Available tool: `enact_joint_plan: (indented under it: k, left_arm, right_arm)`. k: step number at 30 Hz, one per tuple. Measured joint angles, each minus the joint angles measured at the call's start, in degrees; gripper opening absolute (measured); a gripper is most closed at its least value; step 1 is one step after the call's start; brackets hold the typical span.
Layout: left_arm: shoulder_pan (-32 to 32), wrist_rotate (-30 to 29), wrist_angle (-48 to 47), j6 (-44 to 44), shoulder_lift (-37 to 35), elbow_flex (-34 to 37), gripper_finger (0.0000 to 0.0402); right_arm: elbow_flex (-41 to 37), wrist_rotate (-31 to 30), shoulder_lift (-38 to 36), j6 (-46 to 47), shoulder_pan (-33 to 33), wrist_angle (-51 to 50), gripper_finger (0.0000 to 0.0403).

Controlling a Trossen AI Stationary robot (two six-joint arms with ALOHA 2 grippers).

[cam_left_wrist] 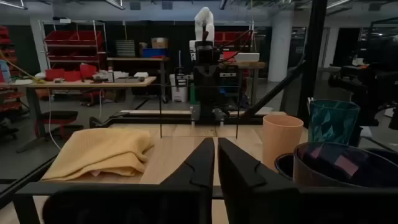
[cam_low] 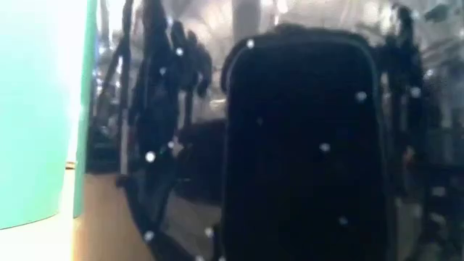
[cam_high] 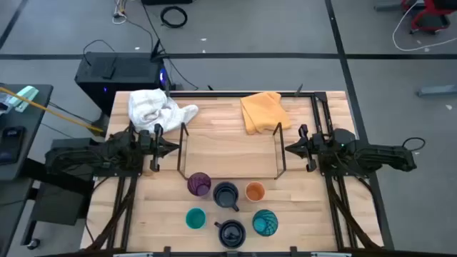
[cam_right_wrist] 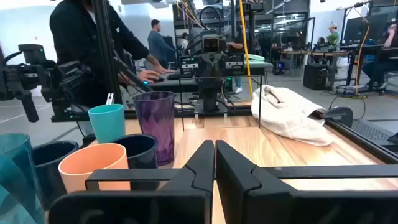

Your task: Stack small to large cups/mugs on shelf

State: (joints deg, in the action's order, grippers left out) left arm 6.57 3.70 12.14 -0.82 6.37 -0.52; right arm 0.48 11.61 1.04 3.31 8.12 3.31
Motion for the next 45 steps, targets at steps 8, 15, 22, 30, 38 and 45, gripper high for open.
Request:
enact_joint_plan:
  k: [8, 15, 22, 30, 38, 45]
  left_arm:
    - [0.0, 0.0, 0.0, 0.0, 0.0, 0.0, 0.0033]
    - [0.0, 0.0, 0.0, 0.0, 0.0, 0.0, 0.0033]
    - [0.0, 0.0, 0.0, 0.0, 0.0, 0.0, 0.0025]
    - [0.0, 0.0, 0.0, 0.0, 0.0, 0.0, 0.0035]
    - [0.0, 0.0, 0.0, 0.0, 0.0, 0.0, 0.0029]
    - [0.0, 0.0, 0.0, 0.0, 0.0, 0.0, 0.0027]
  right_arm:
    - [0.0, 0.0, 0.0, 0.0, 0.0, 0.0, 0.0023]
    - [0.0, 0.0, 0.0, 0.0, 0.0, 0.0, 0.0023]
    - [0.0, 0.0, 0.0, 0.0, 0.0, 0.0, 0.0023]
    - [0.0, 0.0, 0.0, 0.0, 0.0, 0.0, 0.0023]
    - [0.0, 0.0, 0.0, 0.0, 0.0, 0.0, 0.0023]
    - [0.0, 0.0, 0.0, 0.0, 0.0, 0.0, 0.0023]
